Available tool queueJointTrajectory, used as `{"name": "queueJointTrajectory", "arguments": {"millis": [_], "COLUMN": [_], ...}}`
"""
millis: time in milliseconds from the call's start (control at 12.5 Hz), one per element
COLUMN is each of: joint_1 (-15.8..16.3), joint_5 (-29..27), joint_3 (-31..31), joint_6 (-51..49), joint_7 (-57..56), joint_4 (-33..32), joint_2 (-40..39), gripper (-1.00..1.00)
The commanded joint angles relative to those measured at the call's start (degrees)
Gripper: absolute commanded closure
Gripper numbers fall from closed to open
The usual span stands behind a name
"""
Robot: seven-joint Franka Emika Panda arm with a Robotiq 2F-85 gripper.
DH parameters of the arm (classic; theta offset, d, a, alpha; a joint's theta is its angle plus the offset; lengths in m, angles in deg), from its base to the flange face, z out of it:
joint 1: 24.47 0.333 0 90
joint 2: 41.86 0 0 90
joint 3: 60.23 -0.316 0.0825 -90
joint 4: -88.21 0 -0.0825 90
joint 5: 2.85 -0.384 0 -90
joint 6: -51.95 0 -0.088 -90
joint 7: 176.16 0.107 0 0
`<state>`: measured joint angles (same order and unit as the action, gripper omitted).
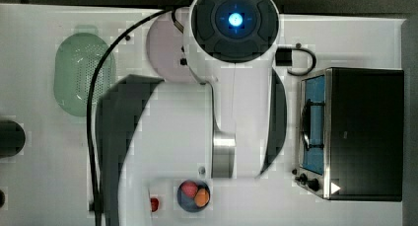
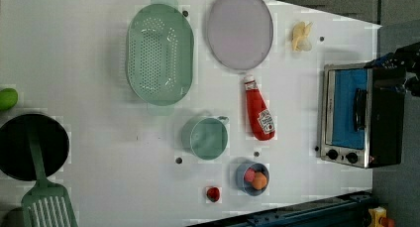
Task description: Pick ketchup from table and place on oven.
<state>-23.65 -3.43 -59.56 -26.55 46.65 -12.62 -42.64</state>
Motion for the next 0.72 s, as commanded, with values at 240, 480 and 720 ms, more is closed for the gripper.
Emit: {"name": "queueJointTrajectory", "arguments": {"millis": [240,480,720], "joint_1": [-2.3,-2.2,-2.0], "joint_5": [0.8,0.8,0.8], "joint_3": [2.2,2.1,1.8], "joint_6": [-11.2,-11.0,-7.9], "joint_7": [10.2,8.3,-2.5], "joint_4": [-10.7,-12.2,-16.8], "joint_2": [20.4,20.1,19.2], "gripper": [-0.99,-1.00,-1.00]}}
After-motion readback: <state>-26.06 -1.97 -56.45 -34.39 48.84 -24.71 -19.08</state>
